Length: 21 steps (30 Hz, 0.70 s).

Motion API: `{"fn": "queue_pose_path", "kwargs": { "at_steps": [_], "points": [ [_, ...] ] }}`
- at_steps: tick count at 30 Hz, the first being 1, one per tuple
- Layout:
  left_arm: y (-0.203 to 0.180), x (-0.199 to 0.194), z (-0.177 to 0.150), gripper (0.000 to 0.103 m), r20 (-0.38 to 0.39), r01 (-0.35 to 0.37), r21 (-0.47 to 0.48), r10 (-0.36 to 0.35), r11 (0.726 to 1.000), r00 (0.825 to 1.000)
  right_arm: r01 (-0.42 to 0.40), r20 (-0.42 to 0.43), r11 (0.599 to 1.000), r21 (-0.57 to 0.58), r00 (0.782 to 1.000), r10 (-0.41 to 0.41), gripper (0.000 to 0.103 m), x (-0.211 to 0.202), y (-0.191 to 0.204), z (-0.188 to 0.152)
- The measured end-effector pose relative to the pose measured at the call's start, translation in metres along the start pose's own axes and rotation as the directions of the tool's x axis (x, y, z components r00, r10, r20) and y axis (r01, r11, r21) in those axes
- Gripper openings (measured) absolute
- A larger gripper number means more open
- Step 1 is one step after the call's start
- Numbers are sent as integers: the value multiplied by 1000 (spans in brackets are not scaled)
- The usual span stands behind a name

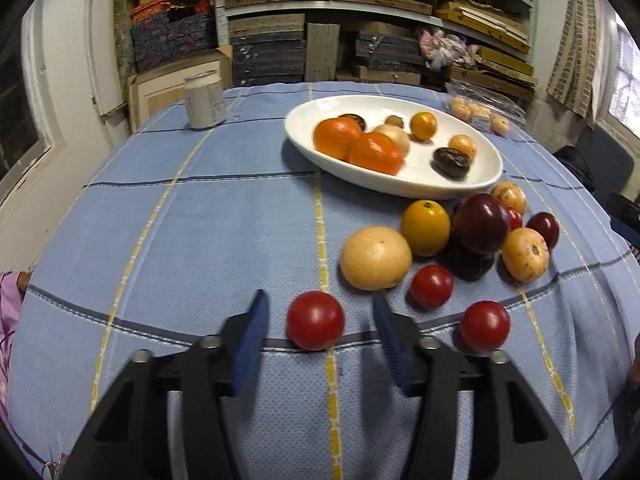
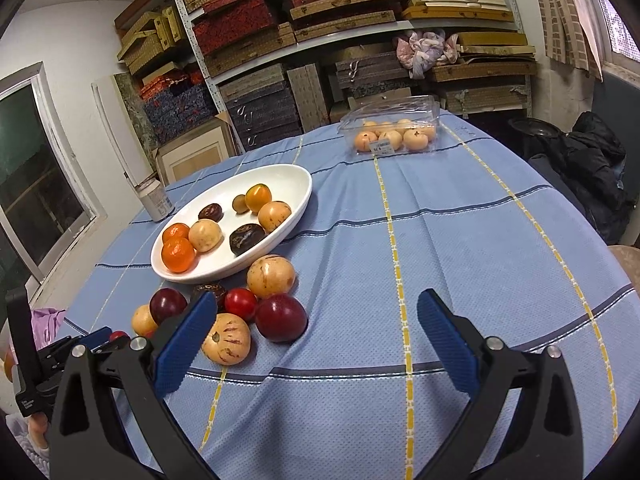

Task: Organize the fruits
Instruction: 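Withdraw both open tools back toward the fruit pile, then grasp a red tomato with the left tool while the right tool grasps another red tomato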

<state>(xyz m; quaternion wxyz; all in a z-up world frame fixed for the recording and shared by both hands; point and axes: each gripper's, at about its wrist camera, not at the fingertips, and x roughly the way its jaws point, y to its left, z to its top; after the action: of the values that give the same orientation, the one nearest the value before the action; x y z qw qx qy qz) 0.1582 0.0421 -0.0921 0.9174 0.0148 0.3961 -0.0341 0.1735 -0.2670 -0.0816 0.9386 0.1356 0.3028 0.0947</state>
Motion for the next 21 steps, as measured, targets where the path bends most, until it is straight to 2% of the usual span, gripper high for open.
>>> {"fn": "queue_pose_path", "kwargs": {
  "at_steps": [3,5,8,10,13,17,19,21],
  "points": [
    [-1,3,0,39,-13,7,4,-7,1000,1000,-1,-1,1000,0,1000,1,99,0,0,0],
    [1,4,0,30,-19,19,-10,-19,1000,1000,-2,-2,1000,-1,1000,2,99,1,1,-1],
    [3,4,0,30,-20,22,-22,-22,1000,1000,-15,-1,1000,-7,1000,15,98,0,3,-1],
    [4,4,0,30,-18,11,-27,-11,1000,1000,-47,-5,999,-25,999,47,98,-2,8,-2],
    [10,-1,0,30,-2,-8,-53,8,999,1000,-148,-14,984,-97,989,147,98,-8,26,-7],
    [16,-5,1,30,8,-21,-77,22,997,1000,-237,-59,936,-258,971,230,98,-15,71,-27],
    [15,-6,1,30,8,-23,-69,24,997,1000,-263,-102,907,-329,965,242,94,-13,96,-40],
    [12,-7,1,30,12,-25,-58,26,998,1000,-270,-148,879,-394,962,230,70,-7,115,-50]
  ]
}}
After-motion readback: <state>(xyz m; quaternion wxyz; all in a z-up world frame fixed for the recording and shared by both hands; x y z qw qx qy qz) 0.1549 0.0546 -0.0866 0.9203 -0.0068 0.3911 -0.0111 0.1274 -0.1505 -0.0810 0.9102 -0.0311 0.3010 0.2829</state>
